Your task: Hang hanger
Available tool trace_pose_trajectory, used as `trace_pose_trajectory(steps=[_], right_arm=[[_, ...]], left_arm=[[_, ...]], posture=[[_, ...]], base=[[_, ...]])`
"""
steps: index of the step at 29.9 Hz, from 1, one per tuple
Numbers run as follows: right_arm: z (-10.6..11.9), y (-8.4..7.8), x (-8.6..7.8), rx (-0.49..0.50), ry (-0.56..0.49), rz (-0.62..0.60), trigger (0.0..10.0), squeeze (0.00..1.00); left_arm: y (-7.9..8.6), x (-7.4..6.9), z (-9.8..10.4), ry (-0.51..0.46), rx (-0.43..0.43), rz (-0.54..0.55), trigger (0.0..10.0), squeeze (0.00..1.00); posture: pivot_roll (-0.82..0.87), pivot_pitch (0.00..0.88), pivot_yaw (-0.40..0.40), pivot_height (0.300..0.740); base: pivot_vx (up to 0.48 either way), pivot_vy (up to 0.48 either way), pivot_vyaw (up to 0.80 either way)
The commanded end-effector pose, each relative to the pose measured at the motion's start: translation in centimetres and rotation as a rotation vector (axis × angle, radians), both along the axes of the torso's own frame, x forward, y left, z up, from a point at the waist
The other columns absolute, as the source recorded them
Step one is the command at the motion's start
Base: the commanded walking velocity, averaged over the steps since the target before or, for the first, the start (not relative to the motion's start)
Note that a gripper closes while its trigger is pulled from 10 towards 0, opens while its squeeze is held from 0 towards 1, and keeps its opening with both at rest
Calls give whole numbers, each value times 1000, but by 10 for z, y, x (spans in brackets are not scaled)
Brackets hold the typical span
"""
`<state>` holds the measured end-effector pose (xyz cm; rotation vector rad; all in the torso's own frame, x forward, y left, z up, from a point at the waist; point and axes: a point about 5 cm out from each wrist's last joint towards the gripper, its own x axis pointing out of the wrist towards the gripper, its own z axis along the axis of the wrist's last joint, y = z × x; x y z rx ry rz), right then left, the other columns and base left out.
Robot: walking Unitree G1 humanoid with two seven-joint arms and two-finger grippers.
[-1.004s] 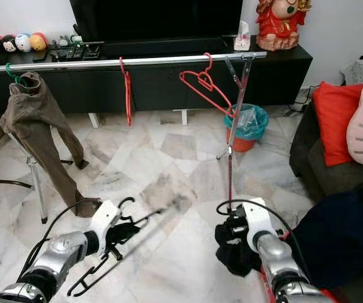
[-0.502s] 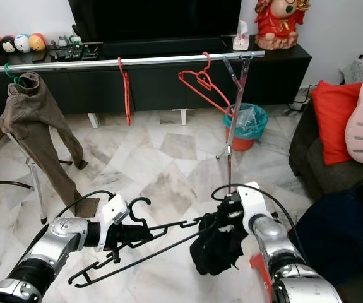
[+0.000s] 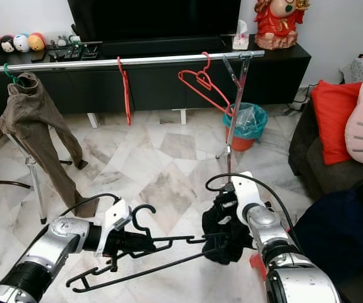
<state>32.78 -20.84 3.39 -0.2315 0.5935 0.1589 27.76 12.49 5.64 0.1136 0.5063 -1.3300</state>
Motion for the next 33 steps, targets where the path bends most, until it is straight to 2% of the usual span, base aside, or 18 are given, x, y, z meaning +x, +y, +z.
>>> trace_pose_trajectory(steps=[1,4,12,21,29,30,33], right_arm=[[14,9,12,12,-47,43,10000,0],[14,14,12,20,-46,82,10000,0],[14,17,10,33,-40,117,10000,0],[15,19,11,47,-32,145,10000,0],[16,21,12,59,-31,148,10000,0],[16,22,12,62,-31,150,10000,0],[16,24,12,73,-27,155,10000,0]], left_arm=[[-2,2,3,-22,16,10,10000,0],[-4,11,1,-62,40,92,10000,0],[-8,14,1,-93,50,121,10000,0],[-3,28,-1,-175,127,254,10000,0],[-5,36,1,-228,136,323,10000,0],[-5,40,1,-248,149,359,10000,0],[-9,41,2,-237,116,372,10000,0]], posture=[[-50,15,32,740],[-53,15,34,740],[-58,17,36,740],[-57,19,37,740],[-55,18,37,740],[-57,18,39,740],[-57,18,39,740]], base=[[0,0,0],[0,0,0],[0,0,0],[0,0,0],[0,0,0],[0,0,0],[0,0,0]])
